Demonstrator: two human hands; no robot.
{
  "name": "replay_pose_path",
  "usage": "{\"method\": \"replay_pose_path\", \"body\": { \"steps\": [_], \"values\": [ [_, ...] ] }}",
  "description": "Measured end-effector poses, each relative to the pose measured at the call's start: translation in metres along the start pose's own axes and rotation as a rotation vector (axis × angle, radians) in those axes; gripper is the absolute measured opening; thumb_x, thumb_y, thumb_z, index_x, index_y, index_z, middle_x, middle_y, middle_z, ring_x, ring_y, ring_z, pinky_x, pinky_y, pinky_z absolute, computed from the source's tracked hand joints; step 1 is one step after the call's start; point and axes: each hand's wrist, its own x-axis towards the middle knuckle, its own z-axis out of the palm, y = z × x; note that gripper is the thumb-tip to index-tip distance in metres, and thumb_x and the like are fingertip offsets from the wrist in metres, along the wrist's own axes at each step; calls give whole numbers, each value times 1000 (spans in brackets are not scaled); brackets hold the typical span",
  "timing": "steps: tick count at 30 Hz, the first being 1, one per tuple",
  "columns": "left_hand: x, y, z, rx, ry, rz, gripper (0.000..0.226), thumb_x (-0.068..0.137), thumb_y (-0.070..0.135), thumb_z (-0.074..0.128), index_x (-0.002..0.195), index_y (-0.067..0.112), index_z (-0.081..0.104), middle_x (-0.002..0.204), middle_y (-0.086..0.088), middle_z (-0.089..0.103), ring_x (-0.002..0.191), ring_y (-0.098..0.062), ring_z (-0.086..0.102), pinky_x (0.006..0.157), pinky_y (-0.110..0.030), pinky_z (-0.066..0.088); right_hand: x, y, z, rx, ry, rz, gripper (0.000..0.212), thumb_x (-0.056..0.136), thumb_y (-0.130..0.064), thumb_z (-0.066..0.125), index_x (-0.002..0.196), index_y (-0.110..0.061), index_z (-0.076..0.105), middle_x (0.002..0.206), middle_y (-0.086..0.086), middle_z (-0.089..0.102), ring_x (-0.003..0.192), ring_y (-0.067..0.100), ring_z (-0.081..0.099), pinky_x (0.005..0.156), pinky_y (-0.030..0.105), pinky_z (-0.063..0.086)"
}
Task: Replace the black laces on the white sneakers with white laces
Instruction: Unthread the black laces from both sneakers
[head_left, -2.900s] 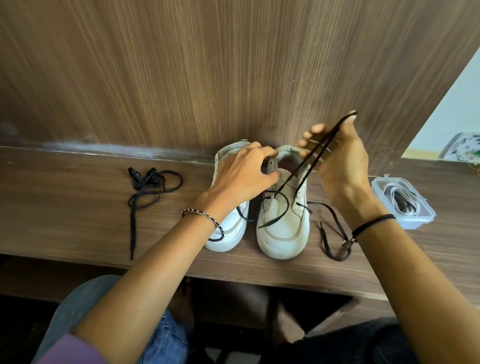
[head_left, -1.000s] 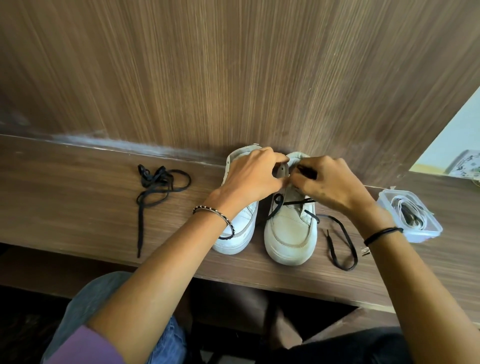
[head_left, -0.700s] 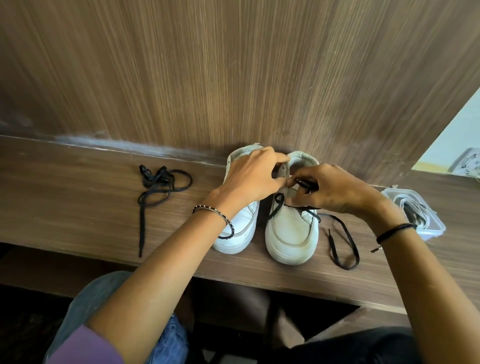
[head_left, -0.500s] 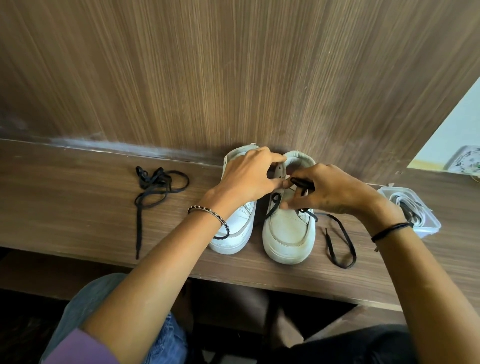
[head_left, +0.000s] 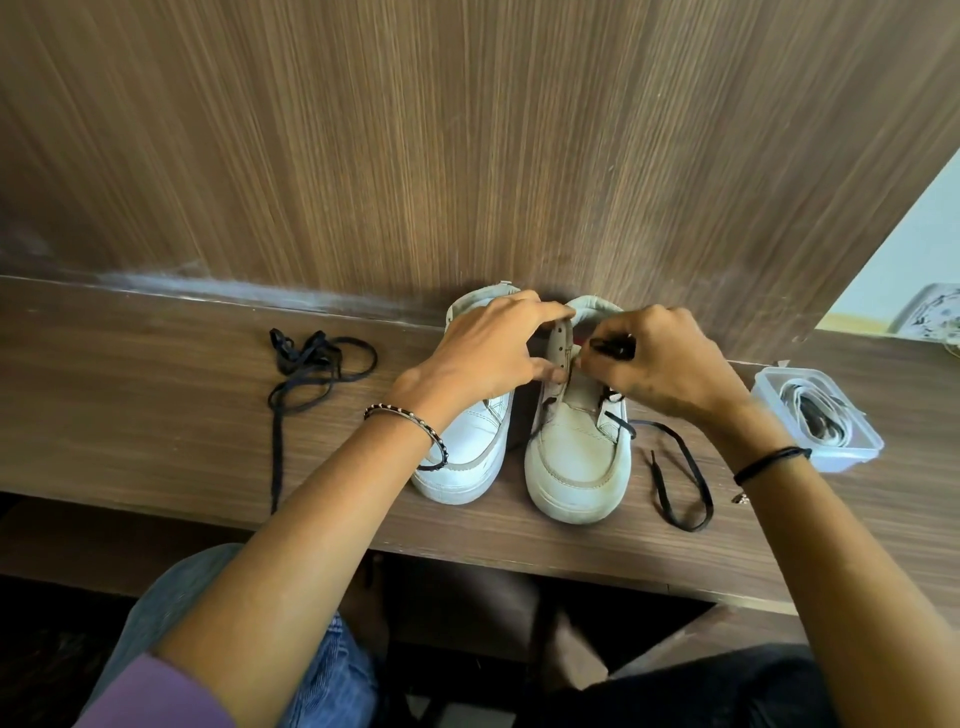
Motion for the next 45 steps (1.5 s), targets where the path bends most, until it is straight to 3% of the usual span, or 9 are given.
{"method": "replay_pose_path", "body": {
  "steps": [5,11,18,22,28,34,39,42,45],
  "values": [
    [-1,0,0,1,10,17,70,83,46,79,146,34,51,108,14,55,107,-12,60,77,-26,32,6,2,-6,464,498,182,14,95,-31,68,89,-18,69,73,-14,64,65,1,56,65,19,45],
    [-1,1,-1,-15,18,21,70,84,46,79,147,37,50,109,15,52,93,-4,51,77,-24,30,9,-2,-16,1120,647,356,18,102,-29,62,85,-23,56,86,0,57,62,7,45,50,20,35],
    [-3,6,2,71,69,42,55,92,49,68,142,29,57,129,13,55,96,-4,55,80,-24,34,4,1,-13,811,352,375,12,97,-24,64,91,-14,67,74,-3,76,57,4,55,52,20,38],
    [-5,17,12,123,242,146,34,95,45,66,118,22,75,128,8,58,114,-15,53,83,-40,51,4,1,-10,738,329,352,14,95,-23,68,82,-20,70,70,-4,74,58,1,58,56,17,41],
    [-14,34,17,64,61,140,31,87,55,72,103,30,79,120,15,47,119,-7,25,99,-34,31,5,0,-7,734,299,251,12,96,-22,69,90,-12,70,69,-7,72,59,-2,63,55,10,43],
    [-5,19,26,-38,-1,159,23,92,43,70,88,21,72,114,10,57,124,-16,39,97,-48,44,3,-2,-3,462,229,146,31,100,-42,63,83,-19,73,67,-11,70,64,-5,65,63,7,43],
    [-5,13,8,-381,121,8,13,104,30,53,98,22,60,86,10,66,86,-10,60,84,-37,48,0,2,1,370,150,181,75,104,-65,34,76,-5,71,69,3,70,66,9,61,74,24,49],
    [-7,15,-8,-845,241,-104,19,109,22,43,95,18,55,93,-1,75,86,-14,72,81,-36,59,0,4,-1,380,168,201,85,104,-67,29,85,1,74,80,12,74,82,24,68,83,32,51],
    [-8,17,-26,-1204,370,-165,21,110,11,40,91,12,49,76,-1,60,62,-17,65,66,-32,57,0,4,-2,348,142,175,89,104,-69,26,90,7,71,88,20,73,87,32,67,87,35,52]
  ]
}}
